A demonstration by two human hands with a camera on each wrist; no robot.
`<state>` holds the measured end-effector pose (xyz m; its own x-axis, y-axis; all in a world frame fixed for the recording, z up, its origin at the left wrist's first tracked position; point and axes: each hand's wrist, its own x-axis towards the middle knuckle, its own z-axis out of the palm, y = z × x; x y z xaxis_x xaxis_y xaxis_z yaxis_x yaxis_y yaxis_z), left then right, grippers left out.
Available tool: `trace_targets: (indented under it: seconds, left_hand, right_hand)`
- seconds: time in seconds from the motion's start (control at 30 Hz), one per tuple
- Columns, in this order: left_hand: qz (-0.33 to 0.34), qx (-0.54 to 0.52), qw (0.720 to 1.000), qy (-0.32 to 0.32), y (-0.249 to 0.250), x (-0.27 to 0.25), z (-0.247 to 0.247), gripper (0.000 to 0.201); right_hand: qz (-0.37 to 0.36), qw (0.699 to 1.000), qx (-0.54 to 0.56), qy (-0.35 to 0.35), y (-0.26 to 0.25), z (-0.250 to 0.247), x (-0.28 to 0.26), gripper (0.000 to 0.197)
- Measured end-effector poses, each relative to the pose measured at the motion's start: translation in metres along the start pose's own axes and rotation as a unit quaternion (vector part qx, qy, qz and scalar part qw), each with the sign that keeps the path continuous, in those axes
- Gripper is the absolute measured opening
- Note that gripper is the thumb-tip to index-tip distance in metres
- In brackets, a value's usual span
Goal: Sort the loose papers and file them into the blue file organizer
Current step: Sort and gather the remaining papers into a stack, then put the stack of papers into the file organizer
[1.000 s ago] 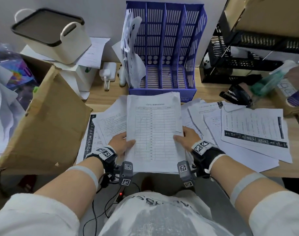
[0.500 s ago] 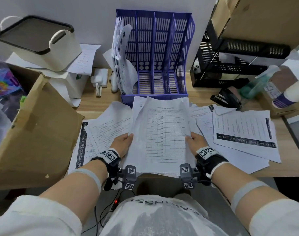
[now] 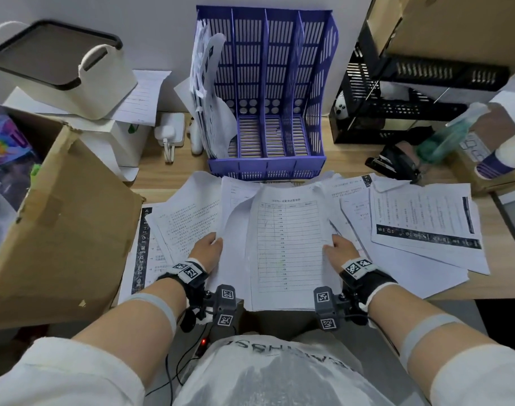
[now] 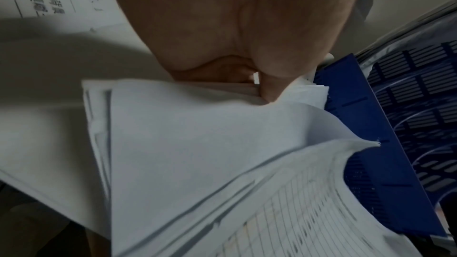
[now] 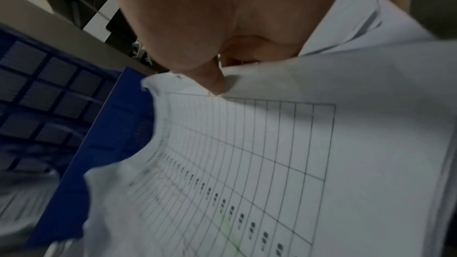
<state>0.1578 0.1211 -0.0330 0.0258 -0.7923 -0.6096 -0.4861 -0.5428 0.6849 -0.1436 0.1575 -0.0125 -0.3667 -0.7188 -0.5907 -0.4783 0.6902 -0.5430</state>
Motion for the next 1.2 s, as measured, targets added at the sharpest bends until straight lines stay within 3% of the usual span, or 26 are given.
trace_targets:
  seconds: [0.1,0.17,0.27,0.4,0.43,0.47,0.53,0.6,0.77,0.83,0.93,1.0,1.03,1.2]
  left_hand:
    - [-0.023,-0.013,0.999,-0.023,0.006,-0.006,0.007,0.046]
    - [0.014,0.007,0.998,-0.056,0.010,-0.012,0.011,0.056]
    - [0.055,0.033,0.994,-0.091,0.011,-0.015,0.017,0.054]
    - [0.012,-0.007,0.998,-0.063,0.011,-0.016,0.013,0.041]
    - [0.008,-0.021,0.998,-0.059,0.011,-0.015,0.010,0.040]
    - [0.016,-0.023,0.998,-0.060,0.015,-0.017,0.007,0.037]
    - [0.046,-0.030,0.997,-0.055,0.026,-0.018,0.003,0.029]
    - [0.071,-0.074,0.994,-0.047,0.039,-0.016,0.001,0.034]
    - [0.212,-0.108,0.971,-0.020,0.102,-0.027,0.005,0.031]
    - [0.286,-0.105,0.952,-0.018,0.129,-0.036,0.007,0.019]
    - [0.338,-0.143,0.930,-0.028,0.157,-0.047,0.003,0.036]
    - [0.375,-0.136,0.916,-0.034,0.165,-0.046,-0.002,0.047]
    - [0.390,-0.120,0.912,-0.041,0.166,-0.045,-0.005,0.055]
    - [0.379,-0.107,0.917,-0.059,0.165,-0.034,-0.013,0.098]
  right_hand:
    - [-0.024,0.998,-0.019,-0.057,-0.010,0.017,-0.003,0.044]
    - [-0.068,0.993,-0.050,-0.088,-0.017,0.027,-0.005,0.054]
    - [-0.097,0.984,-0.073,-0.133,-0.026,0.033,-0.009,0.053]
    - [-0.065,0.990,-0.074,-0.100,-0.030,0.026,-0.008,0.029]
    - [-0.057,0.992,-0.076,-0.079,-0.031,0.023,-0.009,0.029]
    - [-0.048,0.995,-0.071,-0.058,-0.034,0.019,-0.010,0.041]
    - [-0.073,0.996,-0.045,-0.023,-0.049,0.009,-0.019,0.065]
    - [-0.119,0.993,-0.009,-0.024,-0.070,-0.001,-0.031,0.077]
    - [-0.241,0.969,0.048,-0.006,-0.143,-0.020,-0.049,0.090]
    - [-0.250,0.965,0.074,-0.035,-0.173,-0.026,-0.063,0.077]
    - [-0.221,0.965,0.128,-0.054,-0.210,-0.040,-0.073,0.057]
    - [-0.211,0.969,0.124,0.006,-0.229,-0.054,-0.071,0.031]
    - [-0.214,0.970,0.111,0.036,-0.236,-0.060,-0.068,0.027]
    - [-0.262,0.958,0.093,0.065,-0.263,-0.078,-0.068,0.038]
